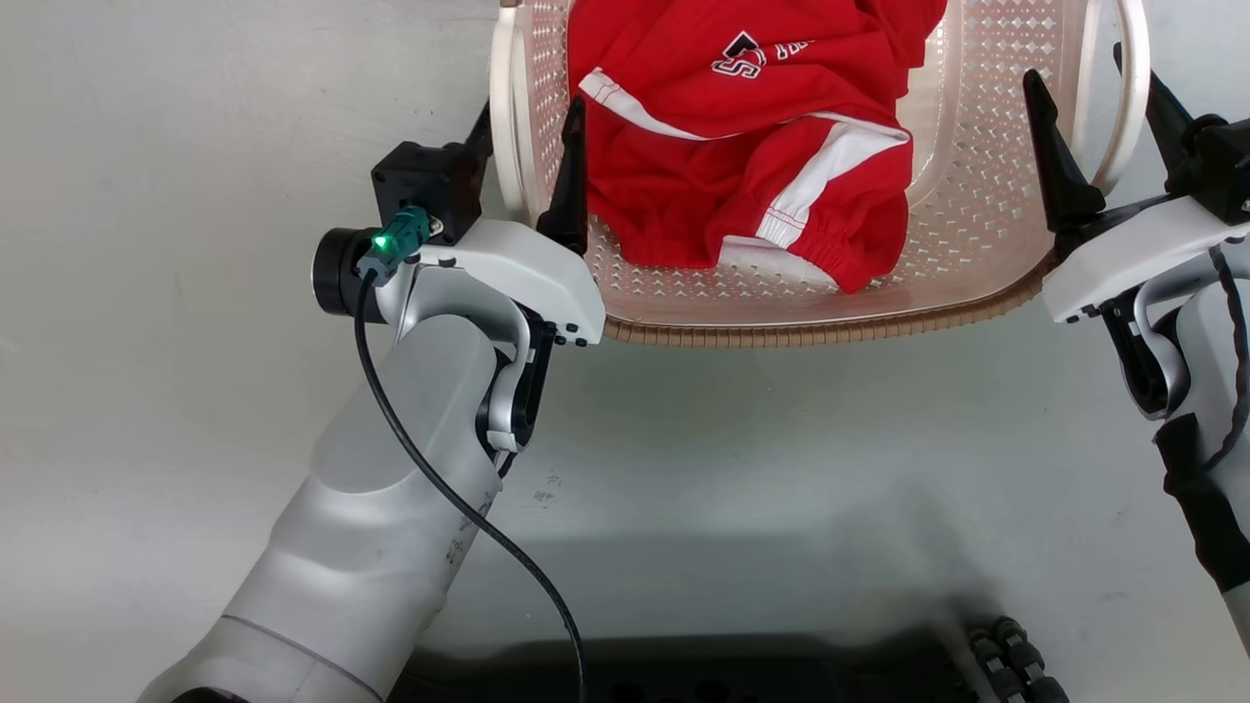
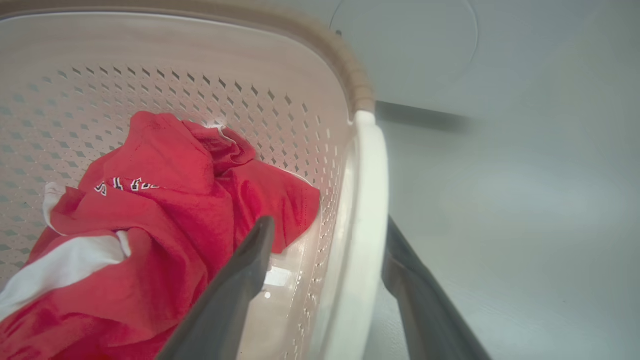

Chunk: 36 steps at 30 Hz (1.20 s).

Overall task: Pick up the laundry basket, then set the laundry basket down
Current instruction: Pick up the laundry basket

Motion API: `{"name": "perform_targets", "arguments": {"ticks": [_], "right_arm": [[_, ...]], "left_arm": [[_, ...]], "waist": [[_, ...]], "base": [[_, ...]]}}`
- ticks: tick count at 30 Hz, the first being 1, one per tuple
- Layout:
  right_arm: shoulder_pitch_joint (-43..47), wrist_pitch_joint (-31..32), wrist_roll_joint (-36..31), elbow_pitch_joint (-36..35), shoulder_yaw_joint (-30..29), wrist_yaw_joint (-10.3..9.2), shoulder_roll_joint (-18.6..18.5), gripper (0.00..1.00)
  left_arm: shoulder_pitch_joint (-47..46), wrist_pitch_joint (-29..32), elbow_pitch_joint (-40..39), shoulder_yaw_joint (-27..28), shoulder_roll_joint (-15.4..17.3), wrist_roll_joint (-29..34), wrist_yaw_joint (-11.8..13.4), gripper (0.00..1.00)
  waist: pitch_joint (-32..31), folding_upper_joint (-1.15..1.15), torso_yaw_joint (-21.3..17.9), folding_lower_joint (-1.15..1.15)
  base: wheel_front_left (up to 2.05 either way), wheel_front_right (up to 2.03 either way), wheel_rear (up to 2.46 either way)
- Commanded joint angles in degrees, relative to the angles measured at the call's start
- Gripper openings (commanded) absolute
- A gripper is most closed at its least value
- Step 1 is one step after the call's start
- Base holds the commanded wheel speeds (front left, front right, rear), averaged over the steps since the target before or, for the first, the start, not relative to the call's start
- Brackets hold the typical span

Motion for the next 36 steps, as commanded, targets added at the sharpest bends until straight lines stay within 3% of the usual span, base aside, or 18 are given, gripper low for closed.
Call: {"name": "perform_targets", "arguments": {"ticks": [1,2,3,9,16,27,36], "right_arm": [[1.62,-0.68,0.29,-0.17,0.66,0.23,-0.03,0.97],[1.61,-0.68,0.49,0.37,0.67,0.23,0.08,0.4],[1.52,-0.68,0.71,1.07,0.79,0.23,0.19,0.0],[0.64,-0.68,0.64,4.35,1.41,0.23,0.73,0.0],[0.15,-0.68,1.31,12.76,5.46,0.23,1.29,0.0],[-1.07,3.13,9.28,27.26,16.63,0.23,3.43,0.0],[2.98,9.9,18.26,26.66,26.35,0.23,3.69,0.0]], "left_arm": [[0.37,-0.34,-0.5,0.52,1.06,-0.69,0.25,0.56],[0.33,-0.34,-0.15,0.28,1.06,-1.06,0.14,0.2],[0.23,-0.34,0.25,-0.03,1.06,-1.37,0.01,0.0],[-0.43,-0.34,2.4,-1.18,1.06,-2.72,-0.04,0.0],[1.41,-0.34,5.03,-1.52,1.06,-3.84,-0.44,0.0],[7.21,-0.34,14.63,-0.93,1.06,-3.89,-3.92,0.0],[11.86,-0.34,22.96,1.1,1.06,-3.52,-8.63,0.0]], "waist": [[0.0,0.0,-0.1,0.0],[-0.04,0.0,-0.18,0.0],[-0.09,0.0,-0.25,0.0],[-0.96,0.0,-0.51,0.0],[-6.47,0.0,-0.46,0.0],[-23.87,0.0,-2.87,0.0],[-37.51,0.0,-5.36,0.0]], "base": [[0.0,0.0,0.0],[0.0,0.0,0.0],[0.0,0.0,0.0],[0.0,0.0,0.0],[0.0,0.0,0.0],[0.0,0.0,0.0],[0.0,0.0,0.0]]}}
